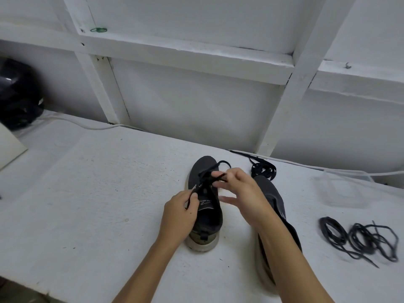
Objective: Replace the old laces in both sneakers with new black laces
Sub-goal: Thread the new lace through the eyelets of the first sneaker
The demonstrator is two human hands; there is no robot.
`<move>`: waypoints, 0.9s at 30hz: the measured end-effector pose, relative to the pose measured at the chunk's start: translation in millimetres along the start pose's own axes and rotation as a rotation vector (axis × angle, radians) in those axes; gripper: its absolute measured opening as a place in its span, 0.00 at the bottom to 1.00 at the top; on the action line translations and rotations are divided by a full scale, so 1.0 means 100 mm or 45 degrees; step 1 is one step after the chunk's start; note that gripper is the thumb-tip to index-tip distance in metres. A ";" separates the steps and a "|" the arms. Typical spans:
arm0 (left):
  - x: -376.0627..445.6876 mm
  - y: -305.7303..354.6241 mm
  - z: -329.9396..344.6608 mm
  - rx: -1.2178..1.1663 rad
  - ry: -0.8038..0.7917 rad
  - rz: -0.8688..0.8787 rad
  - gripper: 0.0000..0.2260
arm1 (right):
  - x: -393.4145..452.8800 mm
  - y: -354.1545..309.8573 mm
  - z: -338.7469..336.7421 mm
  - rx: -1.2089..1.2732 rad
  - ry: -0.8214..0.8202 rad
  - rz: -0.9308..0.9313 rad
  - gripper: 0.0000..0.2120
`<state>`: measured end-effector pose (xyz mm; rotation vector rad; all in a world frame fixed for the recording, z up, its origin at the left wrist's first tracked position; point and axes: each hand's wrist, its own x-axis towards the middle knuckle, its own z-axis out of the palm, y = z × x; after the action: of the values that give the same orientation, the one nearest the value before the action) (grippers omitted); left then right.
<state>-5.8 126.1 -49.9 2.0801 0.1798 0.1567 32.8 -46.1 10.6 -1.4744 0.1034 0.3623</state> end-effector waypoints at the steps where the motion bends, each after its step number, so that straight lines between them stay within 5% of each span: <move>1: 0.00 0.01 0.00 -0.005 -0.015 -0.018 0.11 | -0.03 -0.03 -0.01 0.261 0.045 0.027 0.11; 4: 0.00 0.08 0.01 -0.105 -0.038 -0.149 0.12 | -0.01 -0.08 -0.01 0.482 0.264 0.108 0.10; 9: -0.01 0.14 0.10 -0.147 -0.008 -0.216 0.13 | 0.08 -0.08 0.05 -0.908 0.160 -0.106 0.11; 17: 0.01 0.04 0.09 -0.102 -0.072 -0.164 0.15 | 0.19 -0.17 0.20 -1.646 -0.141 -0.236 0.06; 21: 0.00 0.03 0.09 -0.102 -0.112 -0.169 0.18 | 0.18 -0.20 0.14 -1.063 -0.154 -0.181 0.06; 27: 0.01 0.03 0.09 -0.130 -0.148 -0.199 0.18 | 0.11 -0.38 -0.11 0.472 0.138 -0.074 0.11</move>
<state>-2.9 117.0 -51.4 1.9584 0.2572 -0.0488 56.1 -57.3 42.2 -1.1272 0.2031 0.2021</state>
